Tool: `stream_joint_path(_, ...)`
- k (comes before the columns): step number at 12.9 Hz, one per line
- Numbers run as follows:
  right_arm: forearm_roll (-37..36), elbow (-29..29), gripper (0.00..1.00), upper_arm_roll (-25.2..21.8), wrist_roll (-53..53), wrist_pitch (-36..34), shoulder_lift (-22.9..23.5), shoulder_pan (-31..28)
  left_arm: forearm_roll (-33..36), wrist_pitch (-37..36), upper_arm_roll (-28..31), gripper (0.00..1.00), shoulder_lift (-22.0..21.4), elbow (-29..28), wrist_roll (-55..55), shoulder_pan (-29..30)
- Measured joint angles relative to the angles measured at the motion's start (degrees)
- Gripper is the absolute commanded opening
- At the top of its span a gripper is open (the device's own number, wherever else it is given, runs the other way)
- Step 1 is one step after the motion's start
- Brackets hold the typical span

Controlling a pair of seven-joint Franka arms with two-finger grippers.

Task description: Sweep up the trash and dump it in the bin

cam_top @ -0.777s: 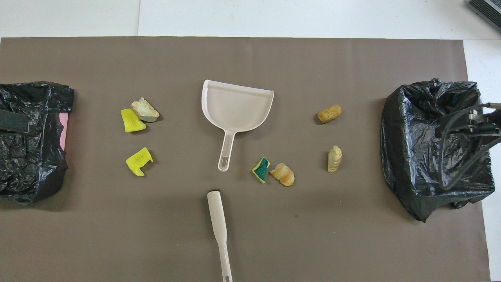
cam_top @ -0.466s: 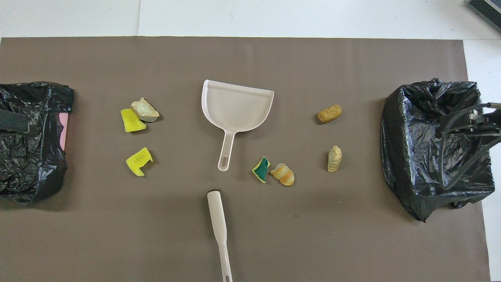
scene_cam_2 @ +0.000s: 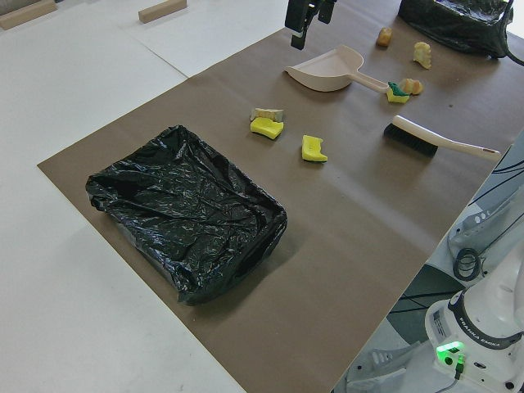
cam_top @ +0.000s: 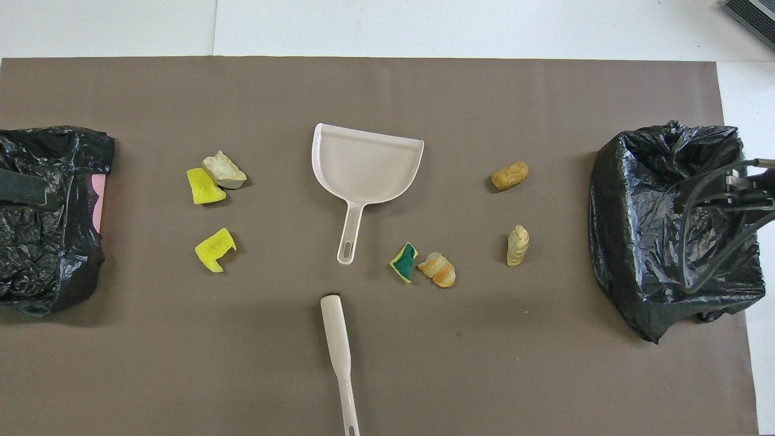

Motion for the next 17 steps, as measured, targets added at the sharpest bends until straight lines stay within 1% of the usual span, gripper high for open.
stream_joint_path(4, 0.0, 0.0, 1.0, 0.0, 0.0, 0.0, 0.0, 0.0, 0.0, -0.1, -0.4, 1.0, 0.0, 0.0, 0.0, -0.8)
stream_joint_path(8, 0.0, -0.1, 1.0, 0.0, 0.0, 0.0, 0.0, 0.0, 0.0, -0.1, -0.5, 1.0, 0.0, 0.0, 0.0, -2.8)
stream_joint_path(14, -0.9, -0.2, 1.0, 0.8, -0.4, -0.3, 0.1, 0.4, 0.0, -0.1, 0.0, 1.0, 0.0, 0.0, 0.0, -3.2)
stream_joint_path(17, -2.0, -0.2, 1.0, 1.2, -1.3, -0.4, 1.1, 3.2, 0.0, -0.1, 0.2, 1.0, 0.0, 0.0, 0.0, -3.1)
